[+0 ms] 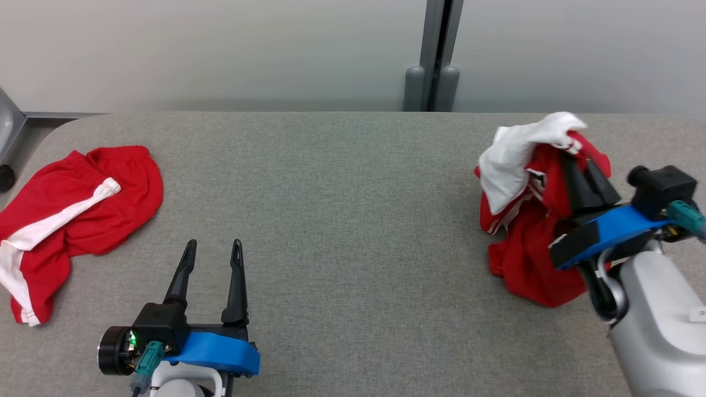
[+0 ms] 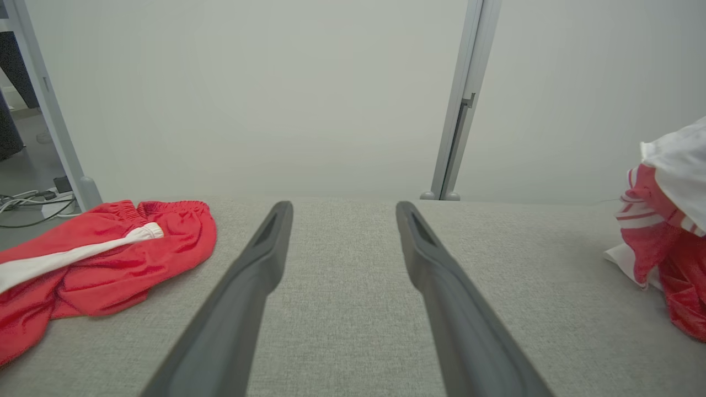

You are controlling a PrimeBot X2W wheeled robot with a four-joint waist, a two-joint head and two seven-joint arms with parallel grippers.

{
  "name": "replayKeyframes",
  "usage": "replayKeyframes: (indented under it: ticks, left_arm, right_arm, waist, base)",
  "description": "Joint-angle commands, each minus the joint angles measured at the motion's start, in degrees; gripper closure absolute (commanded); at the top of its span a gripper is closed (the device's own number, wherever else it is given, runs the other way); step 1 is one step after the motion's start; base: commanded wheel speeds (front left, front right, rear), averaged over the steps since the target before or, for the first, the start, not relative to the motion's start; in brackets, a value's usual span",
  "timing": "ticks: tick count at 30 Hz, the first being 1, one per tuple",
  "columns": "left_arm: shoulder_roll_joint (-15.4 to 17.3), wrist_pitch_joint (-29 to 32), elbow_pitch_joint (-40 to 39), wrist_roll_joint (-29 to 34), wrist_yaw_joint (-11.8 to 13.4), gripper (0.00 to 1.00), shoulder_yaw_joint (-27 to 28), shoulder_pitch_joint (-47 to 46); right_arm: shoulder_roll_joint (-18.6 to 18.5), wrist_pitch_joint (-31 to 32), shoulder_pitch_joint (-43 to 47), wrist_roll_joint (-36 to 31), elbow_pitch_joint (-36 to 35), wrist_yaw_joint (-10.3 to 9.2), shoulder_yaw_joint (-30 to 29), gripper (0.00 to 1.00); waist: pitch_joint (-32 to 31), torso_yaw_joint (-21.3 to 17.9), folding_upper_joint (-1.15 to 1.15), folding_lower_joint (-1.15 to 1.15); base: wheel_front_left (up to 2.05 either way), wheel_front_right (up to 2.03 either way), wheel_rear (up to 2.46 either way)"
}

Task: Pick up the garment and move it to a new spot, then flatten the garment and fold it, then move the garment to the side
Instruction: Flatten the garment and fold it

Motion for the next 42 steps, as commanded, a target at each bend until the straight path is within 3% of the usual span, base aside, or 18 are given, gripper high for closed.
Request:
replayKeyframes:
  ticks: [1,14,21,22,23,24,29,42]
  left_arm:
    - [-0.01,-0.16,-0.11,-0.04,0.22,0.0,-0.04,-0.15]
    - [-0.01,-0.15,-0.32,-1.5,0.81,0.0,-0.69,-0.44]
    - [-0.03,-0.16,-0.65,-2.2,1.44,0.0,-0.48,0.18]
    - [-0.02,-0.15,-0.68,-2.19,1.56,0.0,-0.3,0.32]
    - [-0.01,-0.15,-0.66,-2.11,1.6,0.0,-0.17,0.43]
    - [-0.03,-0.15,-0.65,-1.99,1.62,0.0,-0.11,0.47]
    - [-0.02,-0.15,-0.64,-1.42,1.35,0.0,0.59,0.49]
    - [0.0,-0.15,-0.79,0.42,0.22,0.0,3.32,1.83]
  right_arm:
    - [0.81,-0.29,-0.01,-0.31,-0.67,0.03,1.01,1.0]
    - [10.63,-0.26,-1.63,-0.7,1.77,0.03,23.03,1.0]
    - [12.47,-0.26,2.9,-0.37,3.74,0.03,34.3,0.99]
    - [12.56,-0.26,3.38,-0.22,3.84,0.02,35.28,0.72]
    - [12.61,-0.26,3.9,-0.04,3.88,0.02,36.57,0.06]
    - [12.67,-0.26,4.42,0.28,3.81,0.03,37.68,0.0]
    - [12.2,-0.26,5.73,0.69,2.51,0.02,36.96,0.0]
    - [4.48,-0.26,16.12,-2.41,-9.71,0.02,23.14,0.0]
  waist:
    - [-0.01,0.26,0.0,0.0]
    - [0.87,5.68,0.0,0.0]
    - [1.44,6.3,0.0,0.0]
    - [1.47,6.1,0.0,0.0]
    - [1.49,5.83,0.0,0.0]
    - [1.46,5.47,0.0,0.0]
    - [1.1,3.2,0.0,0.0]
    - [-0.47,-0.56,0.0,0.0]
  base:
    - [0.0,0.0,0.0]
    - [0.0,0.0,0.0]
    - [0.0,0.0,0.0]
    - [0.0,0.0,0.0]
    - [0.0,0.0,0.0]
    - [0.0,0.0,0.0]
    - [0.0,0.0,0.0]
    - [0.0,0.0,0.0]
